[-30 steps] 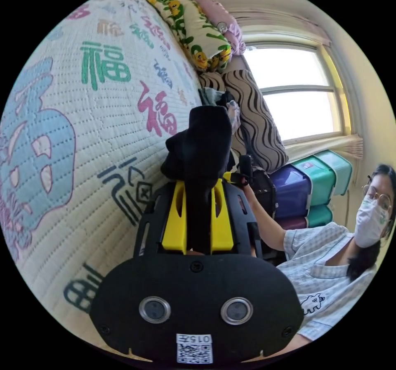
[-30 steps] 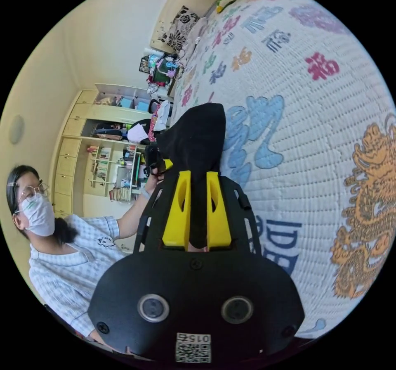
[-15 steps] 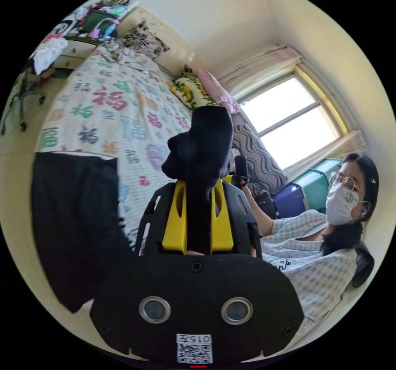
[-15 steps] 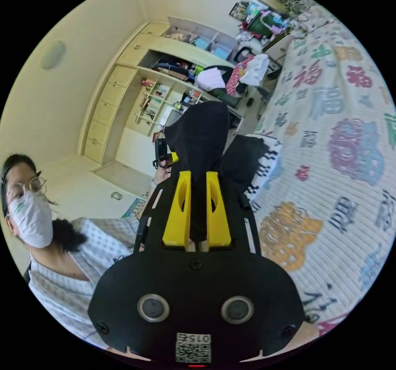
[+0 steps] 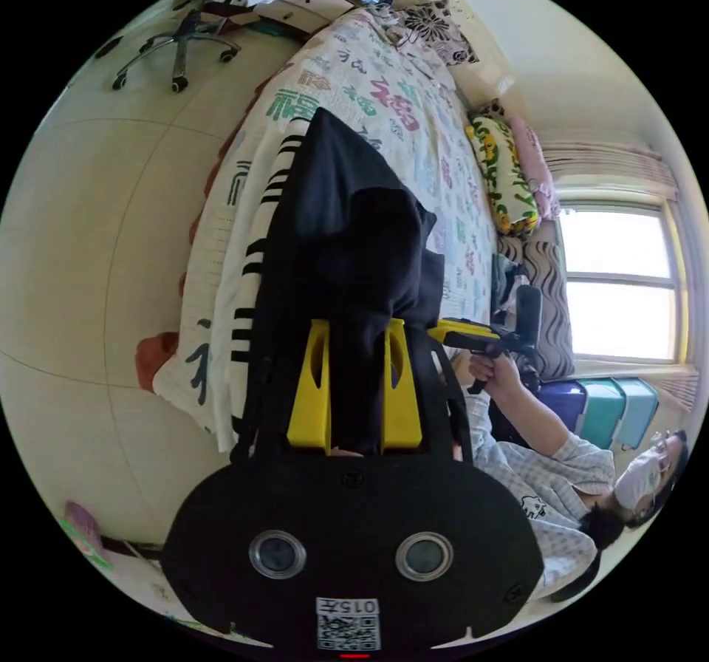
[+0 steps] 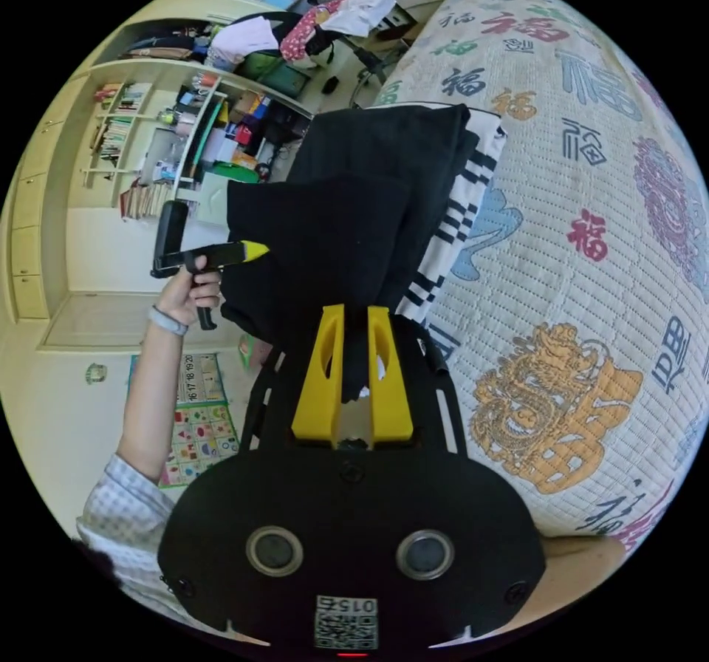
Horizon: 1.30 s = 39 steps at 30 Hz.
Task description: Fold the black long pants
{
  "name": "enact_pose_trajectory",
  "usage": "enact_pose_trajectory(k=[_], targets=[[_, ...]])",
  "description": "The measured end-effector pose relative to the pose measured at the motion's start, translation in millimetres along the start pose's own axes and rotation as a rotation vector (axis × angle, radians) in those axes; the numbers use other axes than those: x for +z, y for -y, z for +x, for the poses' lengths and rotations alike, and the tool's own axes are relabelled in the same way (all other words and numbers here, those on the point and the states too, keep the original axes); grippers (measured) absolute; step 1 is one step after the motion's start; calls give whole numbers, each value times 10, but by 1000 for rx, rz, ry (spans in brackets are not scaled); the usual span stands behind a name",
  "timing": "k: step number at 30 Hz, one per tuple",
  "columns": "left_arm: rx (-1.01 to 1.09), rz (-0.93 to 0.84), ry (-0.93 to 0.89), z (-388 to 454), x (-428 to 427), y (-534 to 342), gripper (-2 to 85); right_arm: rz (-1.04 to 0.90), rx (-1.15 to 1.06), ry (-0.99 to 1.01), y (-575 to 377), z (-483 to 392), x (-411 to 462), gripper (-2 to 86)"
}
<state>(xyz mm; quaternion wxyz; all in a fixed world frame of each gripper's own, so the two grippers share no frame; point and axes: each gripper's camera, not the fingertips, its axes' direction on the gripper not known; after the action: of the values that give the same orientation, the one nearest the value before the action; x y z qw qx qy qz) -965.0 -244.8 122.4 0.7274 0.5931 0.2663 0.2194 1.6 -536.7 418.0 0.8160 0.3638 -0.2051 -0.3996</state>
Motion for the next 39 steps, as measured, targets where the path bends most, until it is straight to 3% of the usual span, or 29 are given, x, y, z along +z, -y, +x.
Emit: enact_pose_trajectory(k=[6,9,12,16,23,28,30,34,39], targets=[[64,180,186,443,-381,-352,84,138,-22,-3,-20,-292,-274,10],[203,246,276,1041,-316,-593,73,173,-125,-1,-31,-637,-358,1],[306,197,305,1491,170,-621,64,86,-193,-99,69,-989,-201,-4],[267,58,556,1512,1124,-486,17,-59,-156,-215,220,-1125,106,-5],[243,6,766,1567,2107,-641,-6,32,-206,-98,78,-1270,-718,-6],[339,182,741,2299,2463,-999,11,365,-187,89,-615,-909,-2334,-5],[437,228,681,2740,2755,-1098,25,543,-137,54,-1029,-685,-3000,-4],[677,174,408,3805,4021,-1053,56,772,113,-342,-2005,-60,-4249,4],[926,-29,216,5227,6287,-948,78,812,474,-650,-3112,714,-5279,26]])
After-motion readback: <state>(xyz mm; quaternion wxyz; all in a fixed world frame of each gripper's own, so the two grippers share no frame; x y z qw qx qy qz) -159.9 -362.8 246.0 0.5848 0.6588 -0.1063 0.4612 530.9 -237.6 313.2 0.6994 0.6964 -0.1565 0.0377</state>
